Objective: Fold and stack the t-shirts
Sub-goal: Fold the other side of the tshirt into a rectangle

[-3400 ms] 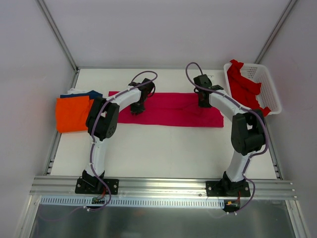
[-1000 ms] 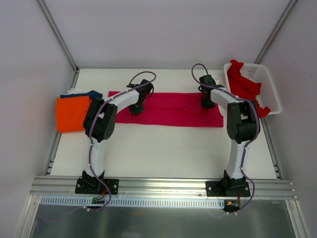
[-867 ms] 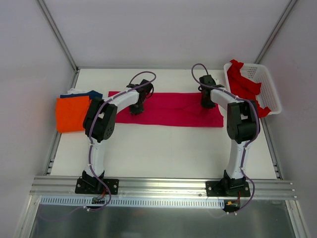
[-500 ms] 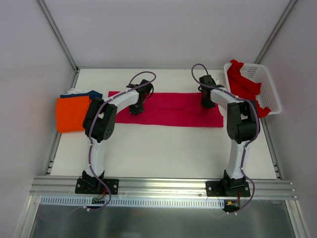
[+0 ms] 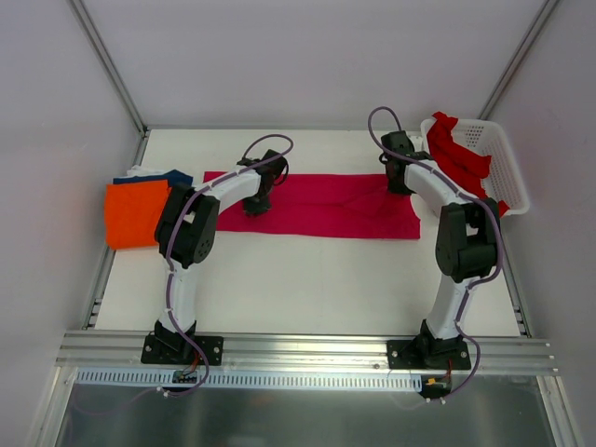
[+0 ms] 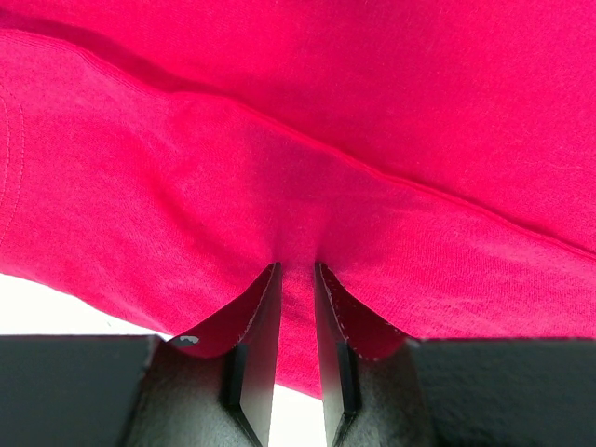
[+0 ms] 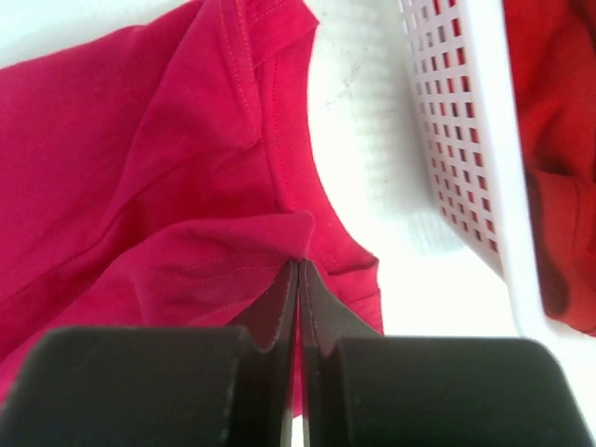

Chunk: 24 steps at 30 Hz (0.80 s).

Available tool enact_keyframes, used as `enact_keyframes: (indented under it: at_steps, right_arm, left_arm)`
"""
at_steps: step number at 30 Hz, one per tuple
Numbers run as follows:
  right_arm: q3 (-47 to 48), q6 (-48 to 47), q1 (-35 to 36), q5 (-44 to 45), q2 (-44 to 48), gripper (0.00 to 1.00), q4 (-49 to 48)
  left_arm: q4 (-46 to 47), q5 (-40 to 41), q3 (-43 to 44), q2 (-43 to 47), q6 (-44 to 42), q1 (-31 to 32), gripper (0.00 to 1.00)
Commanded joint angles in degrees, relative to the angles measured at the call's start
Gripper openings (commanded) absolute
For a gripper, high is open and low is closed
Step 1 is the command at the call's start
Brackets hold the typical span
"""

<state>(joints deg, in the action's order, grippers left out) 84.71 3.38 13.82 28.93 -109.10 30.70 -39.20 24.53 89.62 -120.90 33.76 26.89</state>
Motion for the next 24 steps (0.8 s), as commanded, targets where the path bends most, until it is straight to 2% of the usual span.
enact_keyframes:
  at_steps: [1,10,24]
  right_arm:
    - [2.3,-1.27,-0.29,3.67,0.56,0.01,3.14]
    - [6.34,-2.15,-0.64,7.02,-5.67,0.01,5.6]
    - [21.37,-6.01,-3.1,9.13,-16.05,0.05,7.62]
  left_arm:
    - [-4.31,-1.24,-3.58,-1.71,0.08,-1.49,0.21]
    - [-4.31,-0.89,-4.63,-0.3,-0.53,-2.02,0.21]
    - [-4.22,-1.24,-4.37,-0.65,-1.24,-2.37,0.21]
